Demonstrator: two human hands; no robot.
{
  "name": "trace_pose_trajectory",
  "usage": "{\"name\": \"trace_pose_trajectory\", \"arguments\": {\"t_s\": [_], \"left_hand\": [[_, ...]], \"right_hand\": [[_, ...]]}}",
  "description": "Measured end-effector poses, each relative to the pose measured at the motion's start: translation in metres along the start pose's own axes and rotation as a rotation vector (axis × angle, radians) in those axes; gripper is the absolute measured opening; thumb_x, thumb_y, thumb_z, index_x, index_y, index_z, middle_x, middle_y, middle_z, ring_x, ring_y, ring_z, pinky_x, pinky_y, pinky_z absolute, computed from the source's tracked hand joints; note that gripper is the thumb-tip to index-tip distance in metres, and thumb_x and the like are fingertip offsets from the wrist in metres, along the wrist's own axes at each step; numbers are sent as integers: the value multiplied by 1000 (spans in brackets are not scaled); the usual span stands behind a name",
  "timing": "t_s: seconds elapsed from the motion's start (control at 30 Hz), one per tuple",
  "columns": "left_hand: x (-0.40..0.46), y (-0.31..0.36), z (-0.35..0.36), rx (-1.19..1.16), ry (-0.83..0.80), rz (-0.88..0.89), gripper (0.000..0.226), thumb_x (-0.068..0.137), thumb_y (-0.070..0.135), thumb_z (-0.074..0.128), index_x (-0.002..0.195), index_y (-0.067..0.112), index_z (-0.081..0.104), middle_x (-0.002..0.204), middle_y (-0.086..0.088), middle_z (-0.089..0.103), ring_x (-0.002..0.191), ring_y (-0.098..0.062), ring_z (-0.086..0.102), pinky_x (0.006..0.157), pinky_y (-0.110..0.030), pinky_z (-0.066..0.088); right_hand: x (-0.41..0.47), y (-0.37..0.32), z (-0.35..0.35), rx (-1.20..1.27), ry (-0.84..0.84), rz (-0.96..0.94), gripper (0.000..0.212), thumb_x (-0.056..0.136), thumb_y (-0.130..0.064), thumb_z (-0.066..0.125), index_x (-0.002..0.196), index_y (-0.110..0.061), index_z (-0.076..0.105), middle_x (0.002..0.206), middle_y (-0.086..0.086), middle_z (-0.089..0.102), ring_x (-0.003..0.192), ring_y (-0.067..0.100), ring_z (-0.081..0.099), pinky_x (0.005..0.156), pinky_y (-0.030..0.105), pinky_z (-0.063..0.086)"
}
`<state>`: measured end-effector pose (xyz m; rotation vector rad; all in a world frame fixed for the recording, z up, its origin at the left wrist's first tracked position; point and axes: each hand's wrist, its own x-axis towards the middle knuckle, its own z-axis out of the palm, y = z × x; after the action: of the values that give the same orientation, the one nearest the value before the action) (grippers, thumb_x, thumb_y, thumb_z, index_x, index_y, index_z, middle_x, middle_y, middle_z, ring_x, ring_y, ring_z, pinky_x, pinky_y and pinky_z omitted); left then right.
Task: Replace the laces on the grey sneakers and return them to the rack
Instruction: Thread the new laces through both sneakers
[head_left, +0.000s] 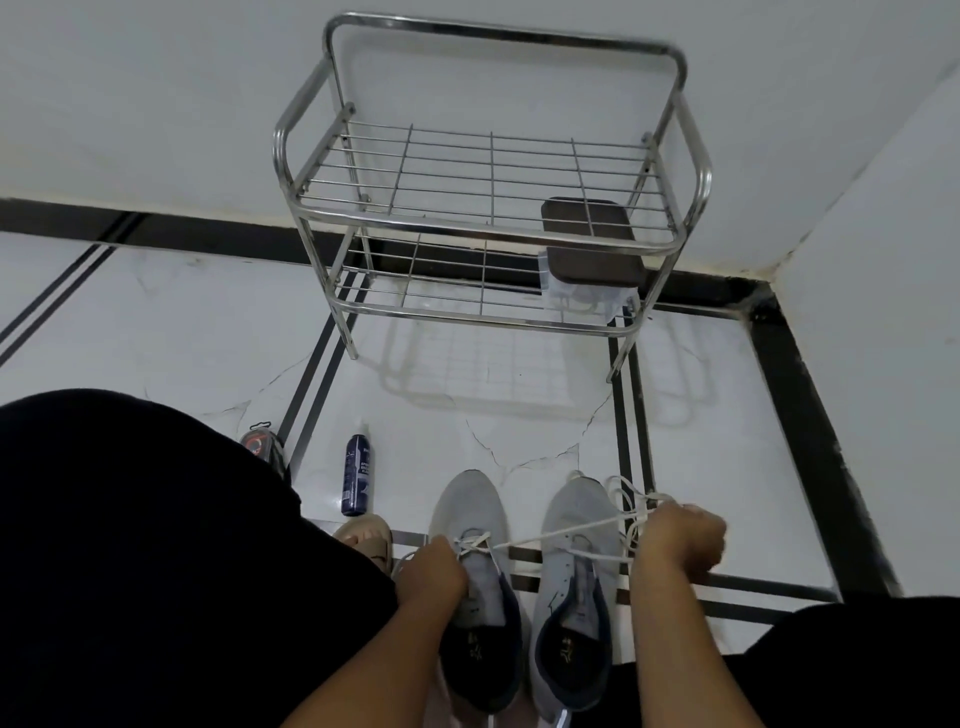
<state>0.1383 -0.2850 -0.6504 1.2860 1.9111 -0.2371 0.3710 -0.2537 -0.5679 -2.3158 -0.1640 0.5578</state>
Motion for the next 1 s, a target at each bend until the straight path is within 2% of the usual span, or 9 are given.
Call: {"name": "trace_pose_trajectory", "arguments": {"t_s": [0.07,0.17,0.23,0.3,0.4,0.53,0.67,0.87,1.0], "left_hand": [[-2,-1,1,-6,14,15,36,90,30,45,123,15,43,124,-12,60,117,-31,56,95,-37,46],[-1,0,3,-17,53,61,28,94,32,36,118,16,38,119,-13,62,113,-33,57,92,-40,46],[2,-3,2,22,52,76,25,96,29,31,115,18,43,120,-13,62,112,-32,57,94,-40,46],[4,-6,1,19,54,66,26,95,28,31,113,20,47,120,-12,62,111,-30,58,93,-40,48],[7,-8,2,-17,48,62,24,94,29,35,112,22,49,117,-9,62,108,-28,58,88,-37,48],[14,-7,3,-47,33,47,21,95,27,37,112,21,49,117,-9,63,108,-29,58,92,-39,47],[21,-6,5,-64,0,9,24,96,26,36,115,16,47,123,-11,59,113,-30,56,95,-40,46],[21,-3,6,9,-6,-30,30,97,23,29,121,15,45,129,-13,55,117,-31,54,94,-39,44],[15,1,4,15,6,-36,29,98,22,28,122,15,43,130,-13,55,118,-31,53,93,-38,43]], "right_hand": [[-3,-4,5,-55,48,-72,25,91,-5,54,115,4,57,112,27,61,97,43,63,75,43,52],[-34,17,27,-431,-65,-563,47,88,-9,52,134,-17,47,125,15,54,106,33,57,85,47,52],[-57,38,41,-697,-322,-875,44,89,-10,50,130,-27,53,125,3,56,114,24,52,94,46,47],[-71,60,55,-874,-625,-1017,37,93,-15,46,127,-28,56,128,-1,57,122,21,48,103,41,37],[-80,80,64,-993,-750,-998,31,97,-25,38,121,-29,58,124,-1,59,120,22,50,100,36,35],[-76,79,71,-922,-773,-744,26,97,-36,41,107,-25,63,116,1,65,111,25,56,92,32,42],[-72,72,78,-888,-822,-570,20,93,-34,45,96,-27,64,111,-2,67,108,24,60,94,32,45],[-67,71,79,-739,-674,-516,17,88,-19,47,86,-22,64,100,1,67,93,22,61,73,27,46],[-66,75,76,-725,-699,-534,11,88,-23,51,83,-23,60,101,2,66,94,23,60,75,29,46]]}}
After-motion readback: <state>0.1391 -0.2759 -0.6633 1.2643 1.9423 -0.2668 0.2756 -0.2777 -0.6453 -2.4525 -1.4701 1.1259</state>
